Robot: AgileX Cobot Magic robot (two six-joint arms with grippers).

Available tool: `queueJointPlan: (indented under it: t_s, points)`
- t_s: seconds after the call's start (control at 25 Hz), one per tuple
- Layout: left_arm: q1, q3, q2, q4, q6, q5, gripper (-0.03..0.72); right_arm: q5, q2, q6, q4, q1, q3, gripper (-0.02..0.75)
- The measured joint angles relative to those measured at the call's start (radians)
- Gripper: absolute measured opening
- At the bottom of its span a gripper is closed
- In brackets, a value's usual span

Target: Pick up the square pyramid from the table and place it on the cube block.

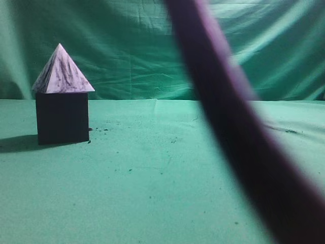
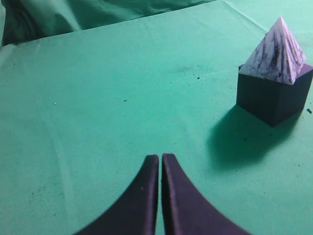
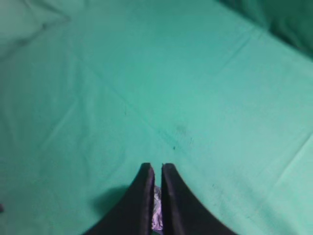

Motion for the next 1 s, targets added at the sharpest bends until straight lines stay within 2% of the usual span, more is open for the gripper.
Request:
queueJointPlan:
  t_s: [0.16, 0.4, 0.64, 0.76, 0.88, 1.0]
  points:
    - [0.0, 0.0, 0.0, 0.0, 0.0, 0.0, 0.0, 0.004, -0.166, 0.002, -0.006, 0.0, 0.147, 0.0]
    - [0.0, 0.0, 0.0, 0.0, 0.0, 0.0, 0.0, -0.014, -0.42, 0.035, -0.008, 0.0, 0.574, 0.0]
    - [0.0, 0.0, 0.0, 0.0, 0.0, 0.0, 0.0, -0.266, -0.689, 0.045, 0.009, 0.0, 1.076, 0.0]
    - [0.0, 0.0, 0.0, 0.0, 0.0, 0.0, 0.0, -0.394, -0.816, 0.045, 0.009, 0.0, 1.265, 0.0]
    - [0.0, 0.0, 0.0, 0.0, 0.0, 0.0, 0.0, -0.477, -0.932, 0.045, 0.019, 0.0, 1.399, 0.0]
    - [0.0, 0.0, 0.0, 0.0, 0.0, 0.0, 0.0, -0.455, -1.033, 0.045, 0.028, 0.0, 1.471, 0.0]
